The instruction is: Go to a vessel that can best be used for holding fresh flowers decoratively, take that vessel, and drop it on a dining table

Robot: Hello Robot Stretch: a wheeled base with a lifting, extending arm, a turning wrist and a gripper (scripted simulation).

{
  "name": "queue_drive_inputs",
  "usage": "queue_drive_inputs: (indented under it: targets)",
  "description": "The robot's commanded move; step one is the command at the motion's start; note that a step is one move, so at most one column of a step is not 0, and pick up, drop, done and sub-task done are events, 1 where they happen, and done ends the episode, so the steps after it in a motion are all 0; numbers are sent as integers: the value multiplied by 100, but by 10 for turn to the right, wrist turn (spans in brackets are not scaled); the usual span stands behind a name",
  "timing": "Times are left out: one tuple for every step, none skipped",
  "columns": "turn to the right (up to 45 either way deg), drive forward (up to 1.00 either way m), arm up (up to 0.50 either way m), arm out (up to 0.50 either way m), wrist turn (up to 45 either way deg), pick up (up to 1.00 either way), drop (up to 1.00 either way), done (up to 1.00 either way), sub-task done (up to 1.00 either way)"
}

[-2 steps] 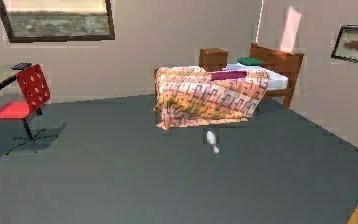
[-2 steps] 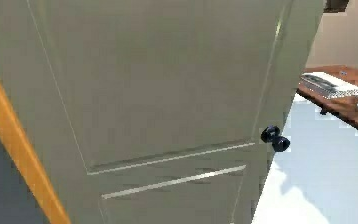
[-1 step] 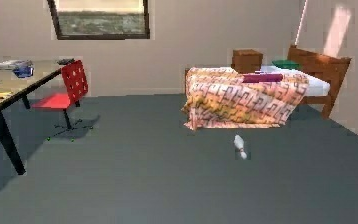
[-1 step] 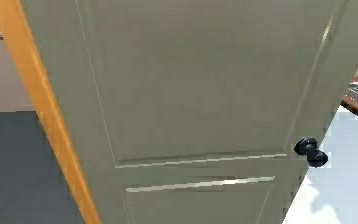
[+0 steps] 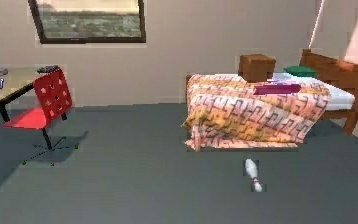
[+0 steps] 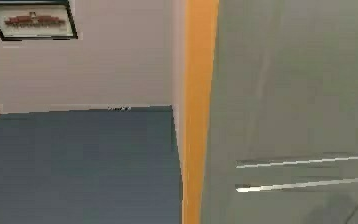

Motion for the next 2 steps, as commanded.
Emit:
queue_drive_inputs:
  targets:
    - [-390, 0, 0, 0, 0, 0, 0, 0, 0]
    - [0, 40, 0, 0, 0, 0, 0, 0, 0]
